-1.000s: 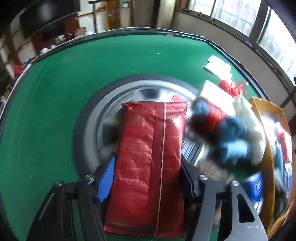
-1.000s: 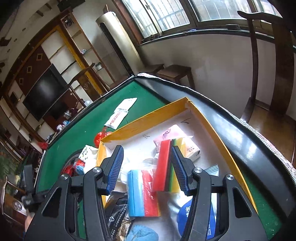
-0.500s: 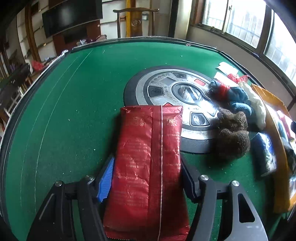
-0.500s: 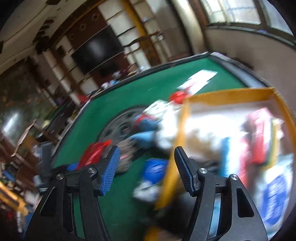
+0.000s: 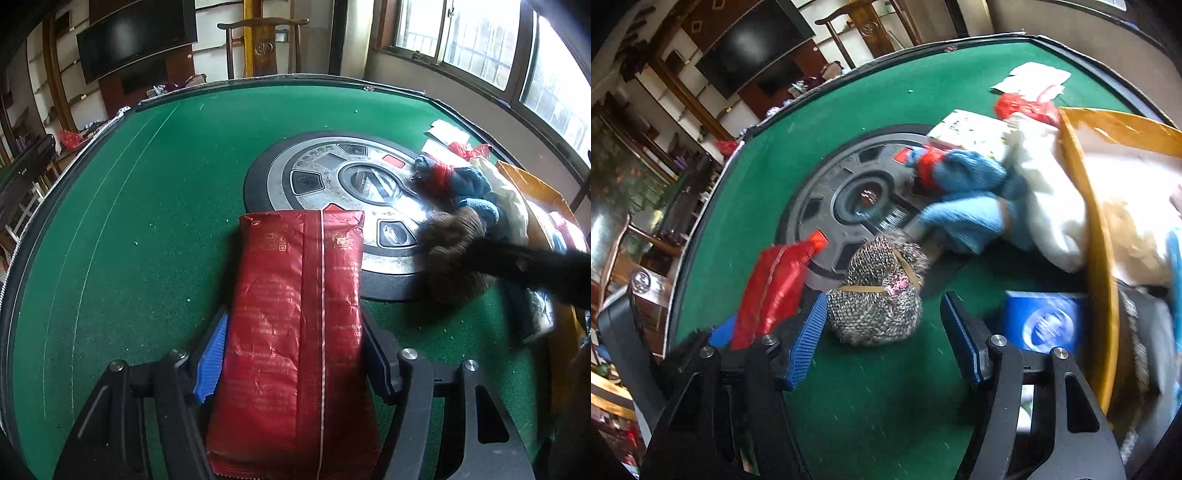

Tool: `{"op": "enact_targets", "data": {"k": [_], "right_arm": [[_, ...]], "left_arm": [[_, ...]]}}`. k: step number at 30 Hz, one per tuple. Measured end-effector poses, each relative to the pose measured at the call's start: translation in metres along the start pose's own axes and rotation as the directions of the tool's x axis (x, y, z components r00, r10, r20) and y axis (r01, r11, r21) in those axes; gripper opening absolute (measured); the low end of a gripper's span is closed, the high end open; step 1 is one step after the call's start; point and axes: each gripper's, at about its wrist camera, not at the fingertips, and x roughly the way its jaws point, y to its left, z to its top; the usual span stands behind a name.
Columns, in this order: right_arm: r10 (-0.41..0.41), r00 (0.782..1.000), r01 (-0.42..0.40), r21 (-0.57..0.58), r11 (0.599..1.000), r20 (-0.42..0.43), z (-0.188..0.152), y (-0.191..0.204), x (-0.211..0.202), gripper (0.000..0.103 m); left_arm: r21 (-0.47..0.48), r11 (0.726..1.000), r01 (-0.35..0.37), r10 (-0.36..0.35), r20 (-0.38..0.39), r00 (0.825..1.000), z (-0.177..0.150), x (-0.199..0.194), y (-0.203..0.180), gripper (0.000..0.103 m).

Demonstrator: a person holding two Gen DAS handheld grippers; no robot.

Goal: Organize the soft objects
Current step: 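Move the right gripper to the grey knit scrubber and grasp it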

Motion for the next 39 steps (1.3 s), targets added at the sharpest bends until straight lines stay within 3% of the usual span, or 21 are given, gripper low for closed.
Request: {"op": "enact_targets", "data": {"k": [4, 6, 7, 10, 15, 20, 29, 33, 36, 39], "right_arm": [[0.061, 0.998, -0.062, -0.014, 0.998, -0.030, 0.001, 0.002, 0.013, 0.063], [0.128, 0.991, -0.129, -0.015, 0.992, -0.027, -0.002, 0.003, 0.013, 0.049], [0.134, 0.991, -0.134, -0.027, 0.991, -0.021, -0.003, 0.003, 0.013, 0.049], [0.077, 0.997, -0.074, -0.099, 0.992, 0.026, -0.007, 0.010, 0.004, 0.047], [0.083, 0.992, -0.070, -0.134, 0.988, 0.091, -0.013, 0.008, -0.016, 0.046], [0.105, 0.983, -0.078, -0.174, 0.982, 0.148, -0.018, 0.013, -0.035, 0.046], [0.076, 0.986, -0.051, -0.164, 0.985, 0.151, -0.017, 0.014, -0.033, 0.046], [0.078, 0.985, -0.053, -0.159, 0.986, 0.152, -0.016, 0.013, -0.032, 0.046], [0.080, 0.985, -0.057, -0.150, 0.987, 0.150, -0.015, 0.012, -0.033, 0.046], [0.087, 0.985, -0.066, -0.146, 0.987, 0.148, -0.014, 0.010, -0.033, 0.046]], "left_arm": [[0.005, 1.000, -0.006, 0.006, 0.002, 1.000, -0.001, 0.000, -0.001, 0.067], [0.006, 1.000, -0.008, 0.008, 0.004, 1.000, -0.001, 0.000, -0.001, 0.067], [0.004, 1.000, -0.008, 0.008, 0.005, 1.000, -0.001, 0.000, -0.001, 0.067], [-0.008, 1.000, -0.006, 0.006, 0.013, 1.000, -0.001, -0.001, 0.000, 0.066], [-0.056, 0.998, 0.042, -0.039, 0.043, 0.998, 0.000, -0.007, 0.006, 0.063], [-0.054, 0.998, 0.034, -0.028, 0.106, 0.994, 0.003, -0.022, 0.007, 0.061], [0.018, 0.997, -0.070, 0.068, 0.064, 0.996, 0.004, -0.013, -0.010, 0.067], [0.020, 0.998, -0.054, 0.053, 0.063, 0.997, 0.004, -0.014, -0.008, 0.067], [0.021, 0.997, -0.071, 0.071, 0.034, 0.997, 0.002, -0.007, -0.007, 0.077], [0.017, 0.998, -0.056, 0.055, 0.009, 0.998, 0.001, -0.002, -0.005, 0.077]]}}
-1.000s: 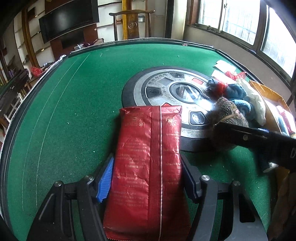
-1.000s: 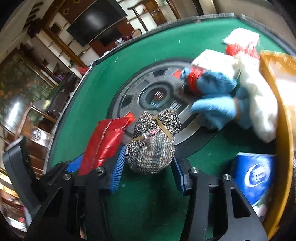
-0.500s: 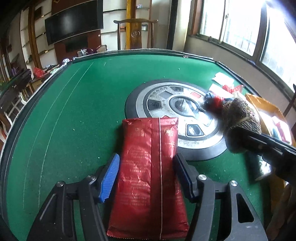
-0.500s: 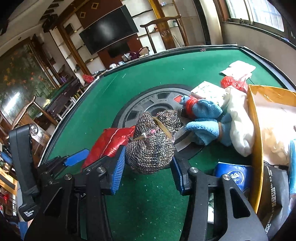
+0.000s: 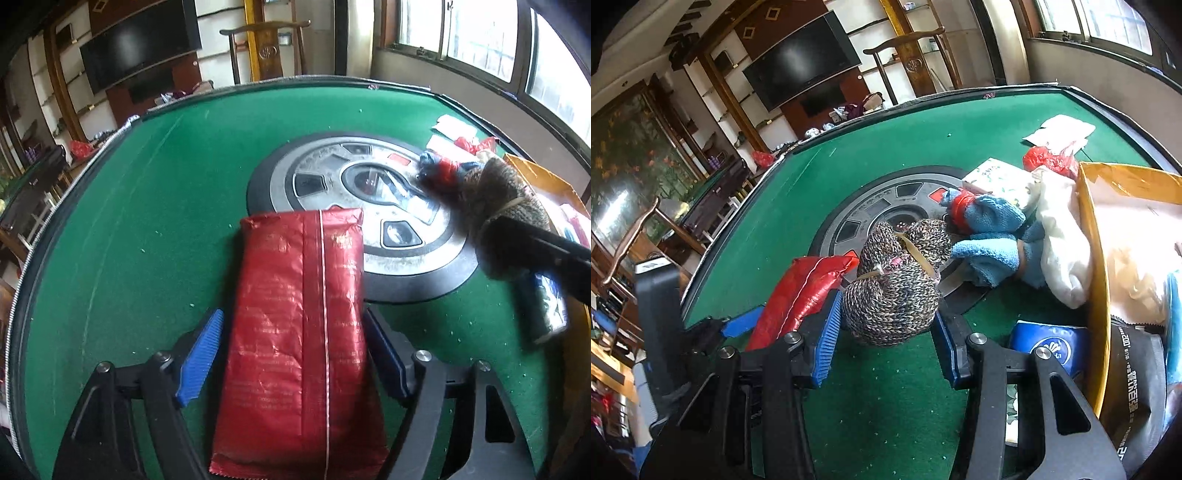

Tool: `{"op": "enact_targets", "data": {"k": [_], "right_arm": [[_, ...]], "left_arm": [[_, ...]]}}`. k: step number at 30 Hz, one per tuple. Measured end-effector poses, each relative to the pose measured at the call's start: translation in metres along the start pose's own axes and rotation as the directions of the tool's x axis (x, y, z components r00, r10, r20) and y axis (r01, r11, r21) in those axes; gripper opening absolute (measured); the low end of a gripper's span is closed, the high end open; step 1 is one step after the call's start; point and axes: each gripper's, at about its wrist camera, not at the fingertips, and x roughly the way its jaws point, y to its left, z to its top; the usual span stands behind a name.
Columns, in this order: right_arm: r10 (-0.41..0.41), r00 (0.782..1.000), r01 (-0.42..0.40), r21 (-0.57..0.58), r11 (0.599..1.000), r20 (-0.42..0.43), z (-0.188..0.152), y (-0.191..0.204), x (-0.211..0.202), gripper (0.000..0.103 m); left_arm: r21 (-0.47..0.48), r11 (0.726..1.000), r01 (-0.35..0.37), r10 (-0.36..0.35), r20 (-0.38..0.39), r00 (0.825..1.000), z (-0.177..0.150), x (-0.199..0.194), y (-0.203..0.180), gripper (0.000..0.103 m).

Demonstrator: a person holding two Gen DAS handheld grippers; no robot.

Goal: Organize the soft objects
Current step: 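Carry the red foil bag and the grey knit scrubber over the tray with both grippers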

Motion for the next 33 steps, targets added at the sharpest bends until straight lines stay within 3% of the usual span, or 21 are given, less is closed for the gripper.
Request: {"op": "enact_targets", "data": {"k": [5, 7, 10, 17, 22, 26, 33], "right_arm": [[0.005, 1.000, -0.005, 0.001, 1.000, -0.002, 0.000, 0.000, 0.000, 0.046], [0.008, 1.000, -0.008, 0.000, 1.000, -0.008, -0.001, 0.000, 0.001, 0.047], [0.011, 1.000, -0.011, -0.001, 1.000, -0.007, -0.002, 0.001, 0.001, 0.047], [0.008, 1.000, -0.008, 0.007, 1.000, 0.024, -0.001, -0.002, -0.007, 0.046], [0.010, 0.999, -0.010, 0.000, 1.000, 0.030, 0.000, -0.001, -0.009, 0.046], [0.001, 0.999, 0.000, -0.025, 1.000, 0.050, 0.000, 0.004, -0.014, 0.047], [-0.004, 0.998, 0.006, -0.031, 1.000, 0.068, 0.003, 0.002, -0.018, 0.046]], "left_arm": [[-0.018, 0.999, 0.037, -0.037, -0.019, 0.999, 0.003, 0.003, 0.006, 0.076], [-0.004, 0.999, 0.049, -0.049, -0.007, 0.999, 0.003, 0.000, 0.003, 0.060], [0.003, 1.000, 0.026, -0.026, 0.021, 0.999, 0.000, -0.006, -0.001, 0.052], [-0.048, 0.994, 0.097, -0.093, 0.081, 0.992, 0.002, -0.017, 0.004, 0.051], [-0.028, 0.999, 0.035, -0.030, 0.156, 0.987, 0.004, -0.028, -0.002, 0.051], [-0.021, 1.000, -0.003, 0.008, 0.231, 0.973, 0.005, -0.040, -0.007, 0.051], [-0.017, 1.000, -0.020, 0.024, 0.293, 0.956, 0.007, -0.051, -0.011, 0.051]]}}
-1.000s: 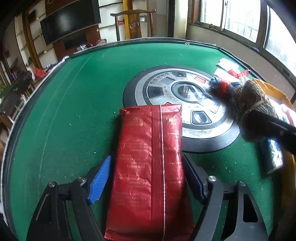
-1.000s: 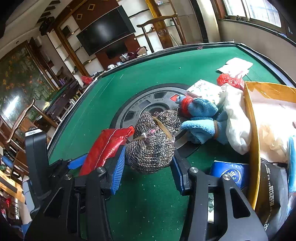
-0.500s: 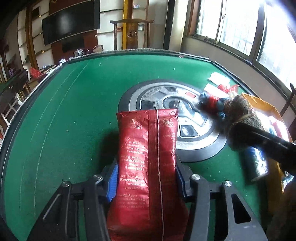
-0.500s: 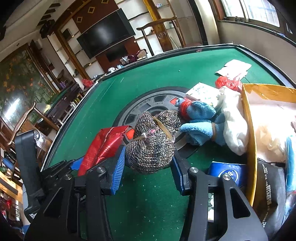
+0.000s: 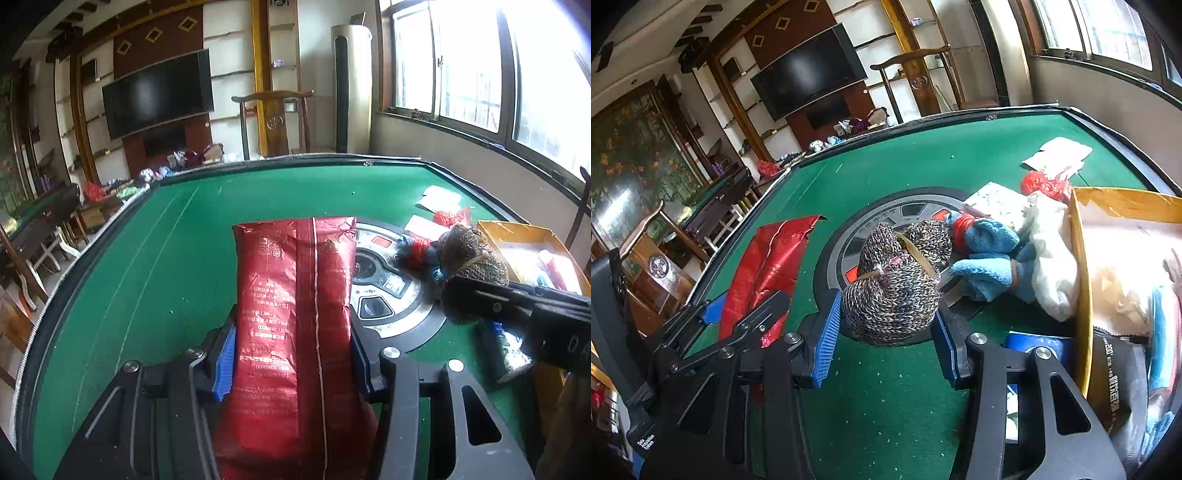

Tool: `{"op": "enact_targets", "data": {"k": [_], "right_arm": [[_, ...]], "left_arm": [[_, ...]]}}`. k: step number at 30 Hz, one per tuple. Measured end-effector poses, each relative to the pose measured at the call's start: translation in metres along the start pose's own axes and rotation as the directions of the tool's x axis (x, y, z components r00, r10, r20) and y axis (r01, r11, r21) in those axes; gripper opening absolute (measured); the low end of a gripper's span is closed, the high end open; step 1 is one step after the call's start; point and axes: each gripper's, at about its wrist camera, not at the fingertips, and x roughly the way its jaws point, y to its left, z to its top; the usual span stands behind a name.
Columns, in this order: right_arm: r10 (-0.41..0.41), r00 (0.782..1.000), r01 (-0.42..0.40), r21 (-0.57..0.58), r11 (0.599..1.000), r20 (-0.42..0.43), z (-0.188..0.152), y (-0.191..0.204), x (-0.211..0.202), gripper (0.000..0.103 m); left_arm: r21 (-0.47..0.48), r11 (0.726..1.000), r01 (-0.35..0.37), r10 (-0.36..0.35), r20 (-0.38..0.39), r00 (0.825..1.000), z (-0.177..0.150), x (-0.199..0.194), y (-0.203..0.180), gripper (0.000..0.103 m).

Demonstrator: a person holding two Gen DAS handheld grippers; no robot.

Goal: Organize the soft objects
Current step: 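Carry the red foil bag and the grey knit scrubber over the tray with both grippers, then lower the red foil bag and knit scrubber into the tray and open both grippers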

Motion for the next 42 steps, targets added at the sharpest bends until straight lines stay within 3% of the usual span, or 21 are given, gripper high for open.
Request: {"op": "enact_targets", "data": {"k": [6, 13, 21, 25, 31, 36, 42], "right_arm": [[-0.032, 0.998, 0.031, 0.018, 0.999, 0.054, 0.003, -0.009, -0.014, 0.046], [-0.054, 0.997, 0.050, 0.067, 0.997, 0.058, 0.008, -0.026, -0.022, 0.046], [-0.116, 0.988, 0.099, 0.157, 0.983, 0.104, 0.021, -0.055, -0.046, 0.046], [-0.186, 0.975, 0.155, 0.230, 0.961, 0.119, 0.027, -0.078, -0.064, 0.046], [-0.314, 0.942, 0.246, 0.392, 0.886, 0.119, 0.029, -0.130, -0.095, 0.046], [-0.371, 0.923, 0.273, 0.505, 0.819, 0.103, 0.025, -0.172, -0.113, 0.046], [-0.403, 0.913, 0.287, 0.589, 0.755, 0.071, 0.018, -0.209, -0.123, 0.046]], "left_arm": [[0.034, 0.999, -0.037, 0.036, 0.041, 0.999, 0.001, -0.003, -0.012, 0.051], [0.064, 0.997, -0.040, 0.037, 0.054, 0.998, 0.000, -0.006, -0.027, 0.052], [0.080, 0.996, 0.043, -0.045, 0.020, 0.999, 0.011, -0.008, -0.050, 0.052], [0.079, 0.988, 0.130, -0.130, -0.008, 0.991, 0.026, -0.012, -0.073, 0.052], [0.082, 0.957, 0.277, -0.273, -0.054, 0.961, 0.048, -0.015, -0.123, 0.052], [0.060, 0.919, 0.389, -0.378, -0.139, 0.915, 0.053, -0.002, -0.170, 0.052], [0.018, 0.894, 0.447, -0.431, -0.233, 0.872, 0.046, 0.018, -0.203, 0.052]]}}
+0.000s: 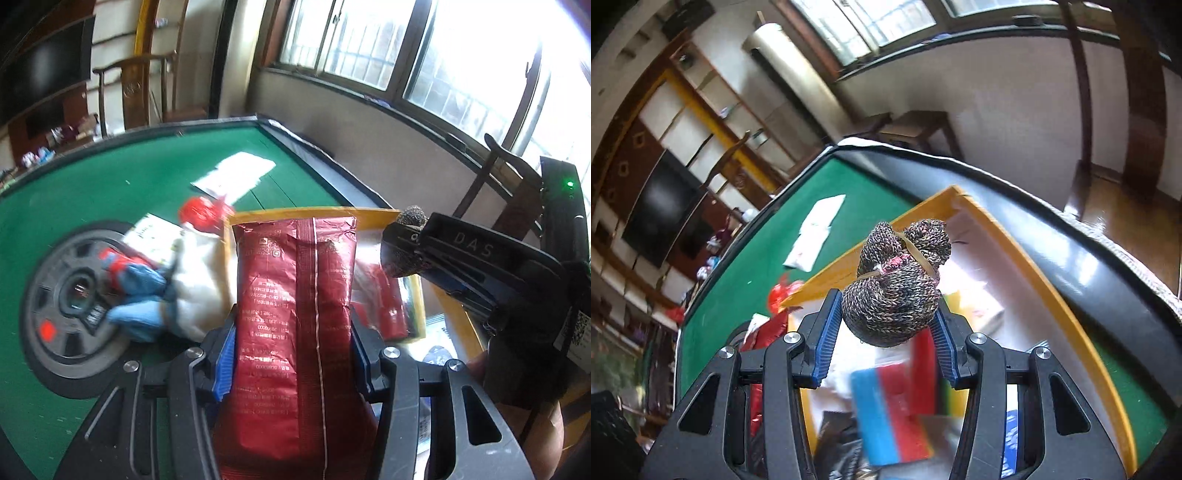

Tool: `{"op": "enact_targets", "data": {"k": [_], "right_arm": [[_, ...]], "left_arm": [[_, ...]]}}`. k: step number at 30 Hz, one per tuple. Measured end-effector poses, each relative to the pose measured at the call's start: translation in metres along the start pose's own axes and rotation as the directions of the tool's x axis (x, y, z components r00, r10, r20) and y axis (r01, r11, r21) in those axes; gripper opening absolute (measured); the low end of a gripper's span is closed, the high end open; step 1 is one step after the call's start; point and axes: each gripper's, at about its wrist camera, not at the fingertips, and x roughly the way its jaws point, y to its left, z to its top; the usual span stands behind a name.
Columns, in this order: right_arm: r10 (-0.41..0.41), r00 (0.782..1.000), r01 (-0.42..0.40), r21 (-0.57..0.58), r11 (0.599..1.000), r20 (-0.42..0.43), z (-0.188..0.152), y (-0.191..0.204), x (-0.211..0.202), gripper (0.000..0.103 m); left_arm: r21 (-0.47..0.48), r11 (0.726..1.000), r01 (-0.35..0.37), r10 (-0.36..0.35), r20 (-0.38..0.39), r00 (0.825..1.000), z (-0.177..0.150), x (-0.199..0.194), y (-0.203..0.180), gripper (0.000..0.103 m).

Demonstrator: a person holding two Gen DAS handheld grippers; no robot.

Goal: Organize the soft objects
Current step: 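Lower the red foil bag and knit scrubber into the tray and open both grippers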

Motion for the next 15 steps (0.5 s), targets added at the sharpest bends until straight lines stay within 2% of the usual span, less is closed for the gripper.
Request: {"op": "enact_targets", "data": {"k": [4, 9, 12, 15], "right_arm": [[-0.023, 1.000, 0.024, 0.028, 0.999, -0.021, 0.004, -0.009, 0.003, 0.047], [-0.071, 0.996, 0.071, -0.011, 0.997, -0.044, 0.004, -0.001, 0.010, 0.050], [-0.104, 0.994, 0.103, -0.028, 0.994, -0.021, 0.004, 0.002, 0.005, 0.050], [-0.115, 0.993, 0.116, -0.033, 0.993, 0.038, 0.006, 0.003, -0.005, 0.051]], "left_arm": [[-0.022, 0.999, 0.026, -0.027, -0.042, 0.999, -0.003, 0.010, -0.008, 0.054], [-0.038, 0.998, 0.049, -0.052, -0.072, 0.996, -0.005, 0.017, -0.011, 0.058], [-0.028, 0.997, 0.077, -0.078, -0.044, 0.996, -0.005, 0.010, -0.013, 0.060], [0.005, 0.997, 0.079, -0.079, -0.012, 0.997, 0.000, 0.002, -0.021, 0.065]]}}
